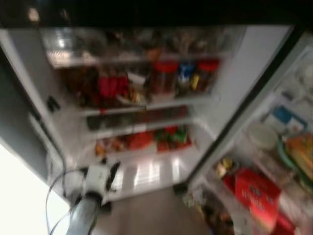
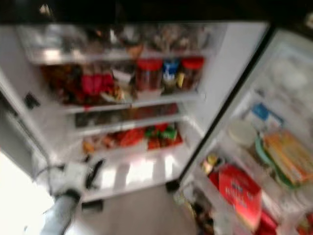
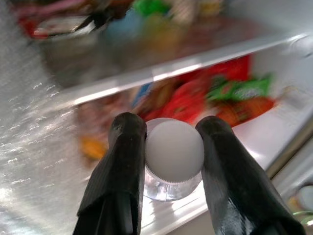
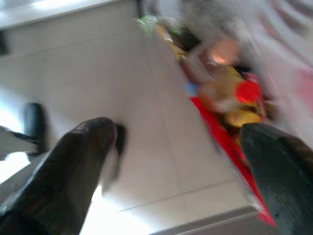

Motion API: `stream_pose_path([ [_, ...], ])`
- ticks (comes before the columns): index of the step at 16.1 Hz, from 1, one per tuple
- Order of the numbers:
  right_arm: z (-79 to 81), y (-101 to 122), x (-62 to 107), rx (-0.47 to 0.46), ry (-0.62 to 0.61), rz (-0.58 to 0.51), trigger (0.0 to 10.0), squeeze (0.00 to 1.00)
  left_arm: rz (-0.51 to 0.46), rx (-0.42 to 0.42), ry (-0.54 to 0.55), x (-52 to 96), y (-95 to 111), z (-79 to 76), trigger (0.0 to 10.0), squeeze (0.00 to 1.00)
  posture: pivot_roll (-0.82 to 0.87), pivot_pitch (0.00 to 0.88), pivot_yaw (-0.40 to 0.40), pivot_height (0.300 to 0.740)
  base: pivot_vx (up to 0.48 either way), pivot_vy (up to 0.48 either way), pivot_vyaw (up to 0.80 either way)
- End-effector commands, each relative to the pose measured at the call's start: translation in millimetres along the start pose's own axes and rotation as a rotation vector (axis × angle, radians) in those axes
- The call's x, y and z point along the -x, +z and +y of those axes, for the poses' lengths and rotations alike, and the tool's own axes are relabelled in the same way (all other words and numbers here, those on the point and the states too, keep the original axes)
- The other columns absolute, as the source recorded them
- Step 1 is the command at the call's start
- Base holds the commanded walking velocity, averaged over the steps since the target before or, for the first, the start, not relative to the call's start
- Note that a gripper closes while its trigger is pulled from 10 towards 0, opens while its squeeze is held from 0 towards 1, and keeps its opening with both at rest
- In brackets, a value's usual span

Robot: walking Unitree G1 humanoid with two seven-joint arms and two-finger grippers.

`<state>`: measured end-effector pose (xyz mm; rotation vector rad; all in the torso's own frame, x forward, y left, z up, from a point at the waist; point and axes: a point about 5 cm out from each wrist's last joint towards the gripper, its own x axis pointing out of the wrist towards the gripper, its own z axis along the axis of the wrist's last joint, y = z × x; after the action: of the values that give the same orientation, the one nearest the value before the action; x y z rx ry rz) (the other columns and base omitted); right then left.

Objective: Restocking fridge

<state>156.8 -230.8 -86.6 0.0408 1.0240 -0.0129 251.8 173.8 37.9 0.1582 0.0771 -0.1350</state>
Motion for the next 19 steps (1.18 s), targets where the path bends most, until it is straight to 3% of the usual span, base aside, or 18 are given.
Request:
stream_pose_path([
  [1,-11.2,-9,4.2,-0.008,-0.029,0.028,10.0,0.00,-0.017,0.016,-0.024,-2.1,4,-9.4,10.0,0.00,0.04,0.128,-0.098,0.740,0.000,0.000,0.00],
  [6,-7.2,-10,3.7,-0.078,-0.017,-0.005,10.0,0.00,0.006,0.012,-0.087,0.6,3,-15.5,10.0,0.00,0.07,0.119,-0.059,0.740,0.000,0.000,0.00],
  [11,9.7,-8,-0.9,-0.136,-0.002,-0.016,10.0,0.00,0.016,-0.039,-0.118,-4.2,10,5.7,10.0,0.00,0.07,0.117,0.018,0.740,0.000,0.000,0.00],
  [14,10.9,-6,-1.7,-0.153,-0.017,-0.019,10.0,0.00,0.004,-0.036,-0.128,-9.6,16,5.2,10.0,0.00,0.07,0.129,0.019,0.740,0.000,0.000,0.00],
  [19,4.5,-7,-0.6,-0.114,-0.045,-0.007,10.0,0.00,0.012,-0.021,-0.120,-6.6,14,1.9,10.0,0.00,0.06,0.147,-0.003,0.736,0.000,0.000,0.00],
])
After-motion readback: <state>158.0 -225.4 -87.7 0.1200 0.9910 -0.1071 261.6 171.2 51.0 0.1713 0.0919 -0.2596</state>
